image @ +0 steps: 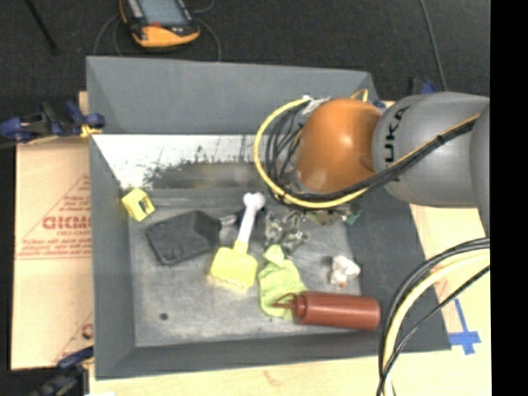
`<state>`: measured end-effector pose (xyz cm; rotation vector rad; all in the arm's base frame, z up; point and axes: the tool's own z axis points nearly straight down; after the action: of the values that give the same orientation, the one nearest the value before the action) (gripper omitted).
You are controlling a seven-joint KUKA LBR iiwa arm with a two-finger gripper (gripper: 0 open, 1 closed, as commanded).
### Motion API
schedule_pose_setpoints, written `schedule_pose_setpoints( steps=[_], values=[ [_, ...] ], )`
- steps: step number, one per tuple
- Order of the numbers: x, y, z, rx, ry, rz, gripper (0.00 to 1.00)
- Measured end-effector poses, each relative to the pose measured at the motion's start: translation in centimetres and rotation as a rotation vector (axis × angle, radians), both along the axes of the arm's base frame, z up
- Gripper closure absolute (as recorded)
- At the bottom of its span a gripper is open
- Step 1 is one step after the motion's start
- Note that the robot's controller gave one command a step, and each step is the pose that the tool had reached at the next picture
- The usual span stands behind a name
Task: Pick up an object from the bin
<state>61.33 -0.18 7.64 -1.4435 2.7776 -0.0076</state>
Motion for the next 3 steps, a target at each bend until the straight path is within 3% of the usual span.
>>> schedule_pose_setpoints(
  steps=[1,2,3],
  values=[
    [0.0,0.0,0.0,0.000,0.000,-0.001,1.00],
    [-1.6,-0.4,9.1,0.001,0.009,-0.009,1.00],
    [-1.6,-0.4,9.1,0.001,0.009,-0.009,1.00]
  ],
)
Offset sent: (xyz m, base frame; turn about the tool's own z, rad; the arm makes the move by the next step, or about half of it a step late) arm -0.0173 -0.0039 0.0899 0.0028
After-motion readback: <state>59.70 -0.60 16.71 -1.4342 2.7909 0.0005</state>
